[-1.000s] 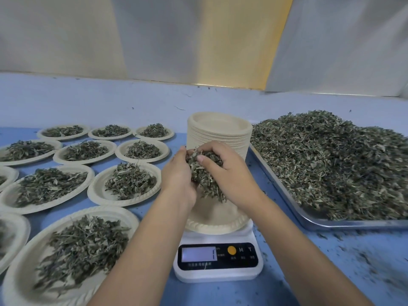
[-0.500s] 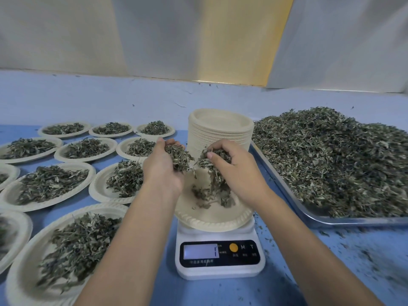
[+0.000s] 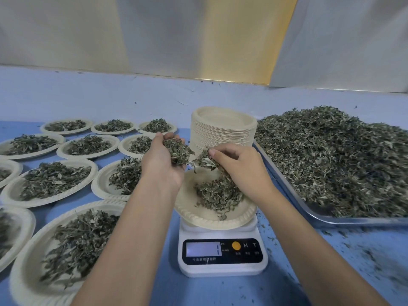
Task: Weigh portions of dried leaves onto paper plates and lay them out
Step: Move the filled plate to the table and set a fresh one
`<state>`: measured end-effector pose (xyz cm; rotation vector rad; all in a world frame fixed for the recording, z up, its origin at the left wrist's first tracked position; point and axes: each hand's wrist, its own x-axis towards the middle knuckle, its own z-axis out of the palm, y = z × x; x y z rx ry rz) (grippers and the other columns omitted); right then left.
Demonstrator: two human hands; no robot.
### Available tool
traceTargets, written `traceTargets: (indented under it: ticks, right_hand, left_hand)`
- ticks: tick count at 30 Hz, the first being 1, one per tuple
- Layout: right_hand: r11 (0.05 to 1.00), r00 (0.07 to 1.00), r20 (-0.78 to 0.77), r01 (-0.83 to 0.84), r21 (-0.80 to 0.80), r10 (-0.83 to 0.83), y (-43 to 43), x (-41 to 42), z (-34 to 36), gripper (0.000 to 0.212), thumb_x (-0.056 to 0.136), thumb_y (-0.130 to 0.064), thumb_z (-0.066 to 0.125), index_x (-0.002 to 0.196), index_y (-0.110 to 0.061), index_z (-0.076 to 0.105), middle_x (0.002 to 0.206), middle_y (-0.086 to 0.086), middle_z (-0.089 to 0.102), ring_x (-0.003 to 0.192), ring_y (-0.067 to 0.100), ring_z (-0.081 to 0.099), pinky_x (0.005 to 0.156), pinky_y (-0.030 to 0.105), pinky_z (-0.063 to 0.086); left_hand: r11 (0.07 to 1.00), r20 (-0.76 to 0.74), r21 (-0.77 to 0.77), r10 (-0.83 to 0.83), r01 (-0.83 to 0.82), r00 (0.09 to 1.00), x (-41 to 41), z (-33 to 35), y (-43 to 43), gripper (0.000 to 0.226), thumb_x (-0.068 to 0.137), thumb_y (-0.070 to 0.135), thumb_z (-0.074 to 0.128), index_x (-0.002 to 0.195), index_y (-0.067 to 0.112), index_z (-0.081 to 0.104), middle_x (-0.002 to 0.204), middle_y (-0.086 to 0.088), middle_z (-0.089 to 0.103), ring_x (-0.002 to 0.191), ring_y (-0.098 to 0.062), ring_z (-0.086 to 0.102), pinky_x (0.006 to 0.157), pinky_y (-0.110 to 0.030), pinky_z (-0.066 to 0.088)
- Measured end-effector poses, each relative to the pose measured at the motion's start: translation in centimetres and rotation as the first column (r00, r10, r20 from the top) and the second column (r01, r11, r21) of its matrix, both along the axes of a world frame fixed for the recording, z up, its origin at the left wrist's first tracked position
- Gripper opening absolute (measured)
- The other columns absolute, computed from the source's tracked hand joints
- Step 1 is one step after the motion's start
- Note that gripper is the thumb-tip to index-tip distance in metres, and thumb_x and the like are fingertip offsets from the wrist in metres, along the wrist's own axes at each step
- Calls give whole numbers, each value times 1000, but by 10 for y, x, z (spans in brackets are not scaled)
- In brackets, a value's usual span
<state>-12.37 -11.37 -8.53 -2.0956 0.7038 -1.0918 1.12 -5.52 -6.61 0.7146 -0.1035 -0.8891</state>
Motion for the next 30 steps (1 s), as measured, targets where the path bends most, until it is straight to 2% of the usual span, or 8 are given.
traceTargets:
  ticks: [3,6,8,11,13,16,22,30]
  right_hand:
    - [999,997,70,-19,28,17,-1,0,1,18,88,-32,65,74,-40,70,81,-16,72,77,-3,64,74,21,51]
    - [997,993,114,-22,74,14,-4,0,-1,18,86,-31,67,73,-42,72,113,-20,68,107,-8,58,96,21,43]
    - [996,992,125,-34,87,23,-4,1,-1,18,85,-29,68,73,-41,73,121,-16,65,111,-8,57,100,21,41]
    - [997,994,102,-39,62,32,-5,-1,-1,18,87,-30,66,73,-39,72,93,-18,72,86,-1,65,86,30,52]
    - [999,996,84,-32,34,29,-5,-1,-1,19,88,-30,65,71,-38,70,79,-16,71,76,1,64,77,31,52]
    - [999,996,85,-31,18,29,-4,0,-1,18,88,-30,65,73,-38,69,77,-20,70,73,-5,61,72,21,48]
    - [996,991,126,-46,76,36,-2,0,0,15,87,-27,67,74,-32,72,74,-7,70,69,3,58,72,31,50]
    - [988,991,112,-85,127,71,-1,-1,0,14,85,-17,68,78,-27,75,80,-9,72,77,3,63,77,23,51]
  left_hand:
    - [1000,2,14,-3,3,1000,1,0,1,40,103,32,34,68,19,50,60,5,54,50,-10,54,61,-24,44]
    - [1000,-13,13,3,-3,1000,3,0,1,40,103,31,34,68,19,50,62,5,53,52,-10,54,61,-23,43]
    - [1000,-21,10,8,-8,1000,2,0,1,39,103,31,34,69,19,50,62,5,53,51,-10,53,60,-23,44]
    - [1000,-29,10,6,-6,1000,2,0,1,39,103,31,35,69,18,50,61,5,53,48,-10,53,60,-24,44]
    - [1000,-29,13,7,-6,1000,2,0,1,39,103,31,35,69,18,50,61,5,53,47,-10,53,60,-24,44]
    - [1000,-30,18,10,-9,999,2,-1,1,38,103,30,35,70,18,50,62,4,53,48,-10,53,61,-25,44]
    - [1000,-39,19,1,0,999,4,-2,1,37,102,29,35,70,18,50,63,4,53,51,-10,53,61,-24,44]
    - [1000,-55,13,-6,6,998,3,-1,1,36,102,27,35,71,17,50,62,3,53,49,-11,53,62,-24,44]
